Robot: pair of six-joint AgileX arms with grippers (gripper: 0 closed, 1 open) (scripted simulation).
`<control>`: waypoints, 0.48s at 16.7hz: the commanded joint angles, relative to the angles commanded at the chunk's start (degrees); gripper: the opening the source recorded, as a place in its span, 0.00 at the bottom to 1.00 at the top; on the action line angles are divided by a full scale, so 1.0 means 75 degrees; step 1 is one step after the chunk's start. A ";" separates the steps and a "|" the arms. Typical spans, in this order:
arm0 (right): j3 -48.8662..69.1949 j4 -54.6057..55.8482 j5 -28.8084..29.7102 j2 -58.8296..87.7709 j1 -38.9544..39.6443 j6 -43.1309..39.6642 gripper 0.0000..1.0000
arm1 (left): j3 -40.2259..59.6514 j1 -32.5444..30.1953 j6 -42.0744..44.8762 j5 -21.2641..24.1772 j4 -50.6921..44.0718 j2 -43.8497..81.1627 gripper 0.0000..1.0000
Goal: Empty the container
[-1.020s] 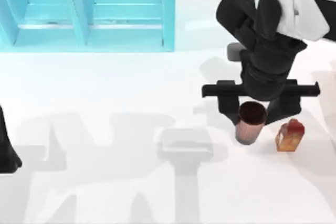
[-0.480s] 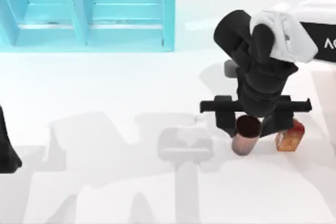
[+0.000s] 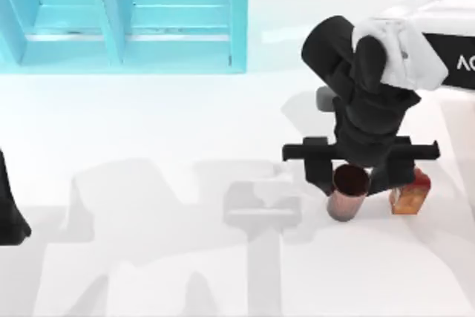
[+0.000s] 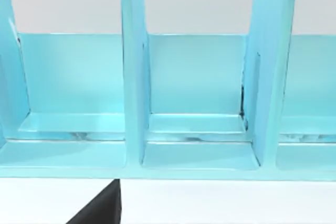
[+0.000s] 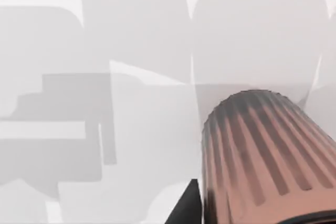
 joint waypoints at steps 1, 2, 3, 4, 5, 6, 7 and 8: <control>0.0000 0.0000 0.0000 0.0000 0.0000 0.0000 0.38 | 0.0000 0.0000 0.0000 0.0000 0.0000 0.0000 1.00; 0.0000 0.0000 0.0000 0.0000 0.0000 0.0000 0.45 | 0.0000 0.0000 0.0000 0.0000 0.0000 0.0000 1.00; 0.0000 0.0000 0.0000 0.0000 0.0000 0.0000 0.53 | 0.0000 0.0000 0.0000 0.0000 0.0000 0.0000 1.00; 0.0000 0.0000 0.0000 0.0000 0.0000 0.0000 0.60 | 0.0000 0.0000 0.0000 0.0000 0.0000 0.0000 1.00; 0.0000 0.0000 0.0000 0.0000 0.0000 0.0000 0.68 | 0.0000 0.0000 0.0000 0.0000 0.0000 0.0000 1.00; 0.0000 0.0000 0.0000 0.0000 0.0000 0.0000 0.75 | 0.0000 0.0000 0.0000 0.0000 0.0000 0.0000 1.00; 0.0000 0.0000 0.0000 0.0000 0.0000 0.0000 0.83 | 0.0000 0.0000 0.0000 0.0000 0.0000 0.0000 1.00; 0.0000 0.0000 0.0000 0.0000 0.0000 0.0000 0.90 | 0.0000 0.0000 0.0000 0.0000 0.0000 0.0000 1.00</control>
